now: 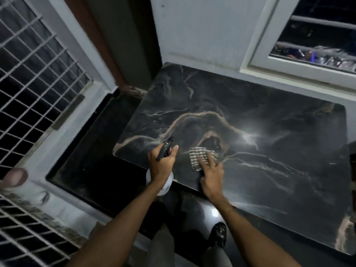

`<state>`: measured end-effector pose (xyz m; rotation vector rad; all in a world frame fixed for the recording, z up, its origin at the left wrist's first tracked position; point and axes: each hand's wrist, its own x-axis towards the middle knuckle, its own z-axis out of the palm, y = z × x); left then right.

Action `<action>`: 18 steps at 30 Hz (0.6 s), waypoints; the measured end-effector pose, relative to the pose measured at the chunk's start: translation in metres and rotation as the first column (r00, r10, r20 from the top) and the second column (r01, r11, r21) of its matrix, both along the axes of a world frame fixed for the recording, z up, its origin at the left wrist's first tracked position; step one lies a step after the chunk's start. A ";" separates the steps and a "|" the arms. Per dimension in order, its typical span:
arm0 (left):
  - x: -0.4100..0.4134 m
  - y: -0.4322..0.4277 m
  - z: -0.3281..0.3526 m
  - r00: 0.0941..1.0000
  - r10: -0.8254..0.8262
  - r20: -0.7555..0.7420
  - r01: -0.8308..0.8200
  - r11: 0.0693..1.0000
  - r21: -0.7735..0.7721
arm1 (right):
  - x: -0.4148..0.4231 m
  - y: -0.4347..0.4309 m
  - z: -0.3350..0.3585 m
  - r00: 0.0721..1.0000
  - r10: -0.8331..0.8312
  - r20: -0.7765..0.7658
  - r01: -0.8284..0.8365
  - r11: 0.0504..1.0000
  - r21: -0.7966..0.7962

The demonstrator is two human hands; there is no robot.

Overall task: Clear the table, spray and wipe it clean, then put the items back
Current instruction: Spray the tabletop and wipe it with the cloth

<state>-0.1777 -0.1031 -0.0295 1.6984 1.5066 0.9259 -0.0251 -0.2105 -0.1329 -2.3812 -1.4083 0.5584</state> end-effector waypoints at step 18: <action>-0.229 0.150 -0.028 0.966 0.256 -0.028 -0.258 0.962 -0.092 | -0.245 0.180 0.015 0.868 0.492 0.065 -0.495 0.866 0.065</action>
